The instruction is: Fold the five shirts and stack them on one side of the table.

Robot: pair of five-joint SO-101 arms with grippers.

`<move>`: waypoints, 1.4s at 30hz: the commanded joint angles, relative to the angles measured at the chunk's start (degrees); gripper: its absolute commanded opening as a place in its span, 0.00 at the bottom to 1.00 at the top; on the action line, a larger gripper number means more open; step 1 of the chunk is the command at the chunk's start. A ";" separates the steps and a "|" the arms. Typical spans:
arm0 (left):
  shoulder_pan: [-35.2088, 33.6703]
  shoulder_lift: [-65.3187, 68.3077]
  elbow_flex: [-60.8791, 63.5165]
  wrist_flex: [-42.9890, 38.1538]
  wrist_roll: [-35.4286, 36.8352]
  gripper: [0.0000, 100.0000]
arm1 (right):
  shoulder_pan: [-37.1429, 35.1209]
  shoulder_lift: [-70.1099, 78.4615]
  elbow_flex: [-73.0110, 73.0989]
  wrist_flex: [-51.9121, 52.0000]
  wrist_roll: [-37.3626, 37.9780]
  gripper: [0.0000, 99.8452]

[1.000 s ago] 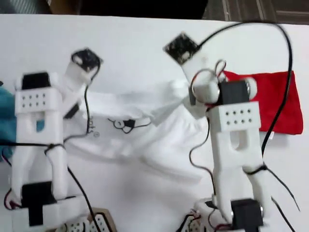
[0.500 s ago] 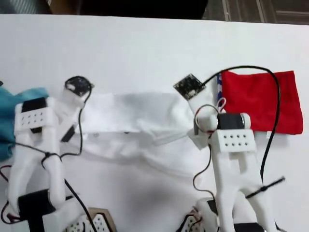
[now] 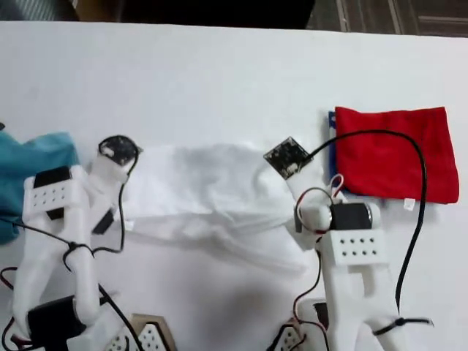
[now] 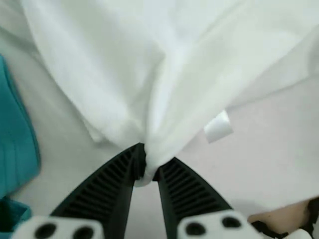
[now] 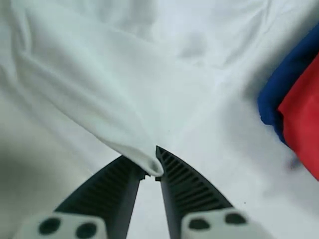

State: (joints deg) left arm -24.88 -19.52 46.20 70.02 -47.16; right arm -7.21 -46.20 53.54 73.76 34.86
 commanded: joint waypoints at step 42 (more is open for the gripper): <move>-4.04 -2.29 -2.59 -1.85 1.41 0.16 | 2.95 -9.89 13.54 -6.02 4.13 0.26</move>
State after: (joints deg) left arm -27.60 -19.87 51.21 64.66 -47.43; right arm -4.57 -54.11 70.42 67.96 38.55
